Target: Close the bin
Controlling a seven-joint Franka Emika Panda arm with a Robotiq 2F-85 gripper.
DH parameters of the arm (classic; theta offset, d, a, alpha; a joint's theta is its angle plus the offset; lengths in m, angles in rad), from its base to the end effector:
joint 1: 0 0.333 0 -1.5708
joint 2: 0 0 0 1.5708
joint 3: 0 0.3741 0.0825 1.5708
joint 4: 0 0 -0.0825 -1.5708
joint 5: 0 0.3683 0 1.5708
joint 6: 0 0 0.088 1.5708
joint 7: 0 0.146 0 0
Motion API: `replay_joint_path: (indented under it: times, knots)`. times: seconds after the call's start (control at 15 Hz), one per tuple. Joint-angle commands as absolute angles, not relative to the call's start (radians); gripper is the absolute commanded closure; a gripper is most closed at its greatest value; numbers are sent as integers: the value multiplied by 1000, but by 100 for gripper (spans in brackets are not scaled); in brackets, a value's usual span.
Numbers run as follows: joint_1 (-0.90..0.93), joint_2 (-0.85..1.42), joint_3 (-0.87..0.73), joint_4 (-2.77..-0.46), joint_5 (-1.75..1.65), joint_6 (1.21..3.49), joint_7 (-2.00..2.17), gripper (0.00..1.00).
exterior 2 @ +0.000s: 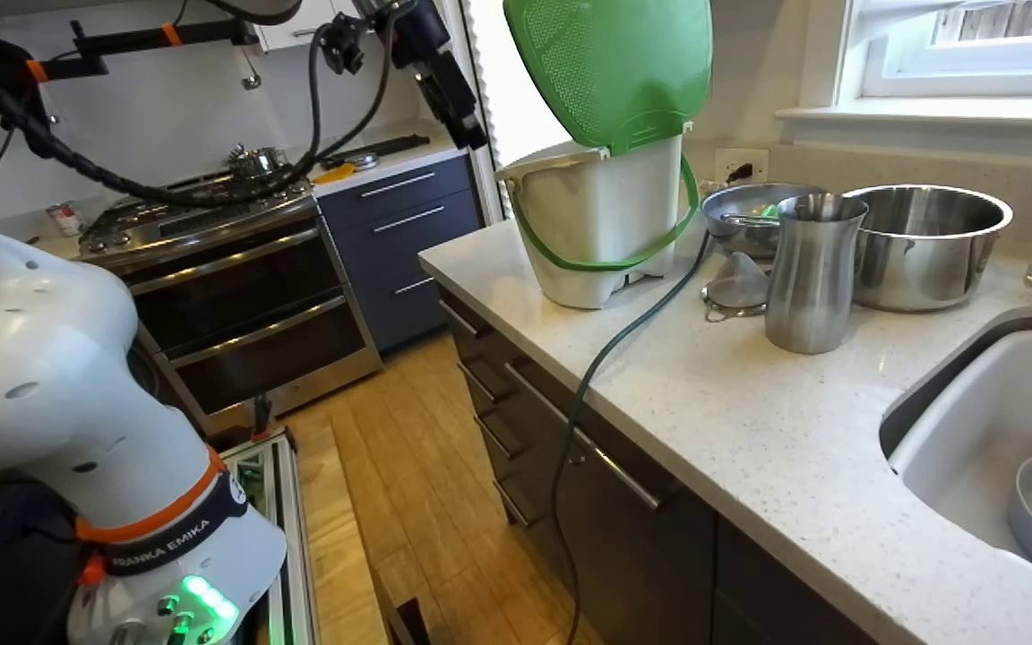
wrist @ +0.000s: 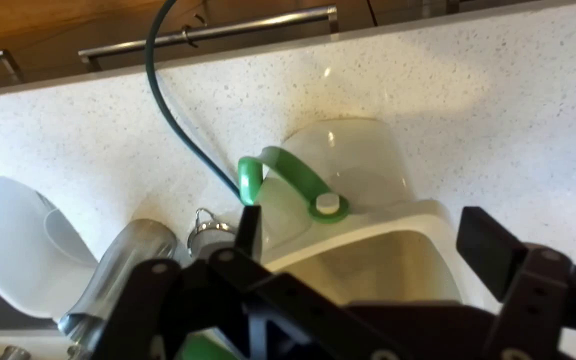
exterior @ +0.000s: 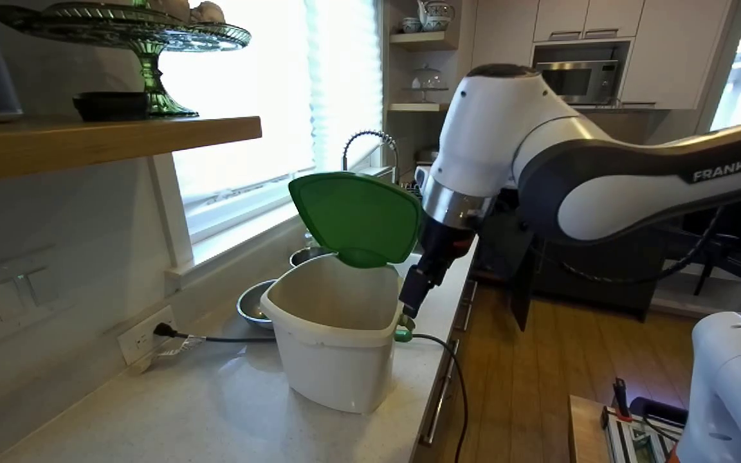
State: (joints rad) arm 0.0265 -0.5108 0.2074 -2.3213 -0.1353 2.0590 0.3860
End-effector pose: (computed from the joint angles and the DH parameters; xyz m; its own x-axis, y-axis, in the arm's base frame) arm 0.3791 0.0924 0.5697 0.9510 -0.0917 0.2953 -0.1345 -0.9826 0.1281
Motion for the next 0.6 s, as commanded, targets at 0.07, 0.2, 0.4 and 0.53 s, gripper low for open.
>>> replay_joint_path:
  times: [0.07,0.2,0.4,0.53]
  knots:
    - [14,-594,201,-2280,-192,2079,366,0]
    - [4,-617,206,-2257,-209,2094,374,0]
    - [-7,-629,204,-2226,-209,2118,375,0]
    - [-5,-625,208,-2222,-198,2102,374,0]
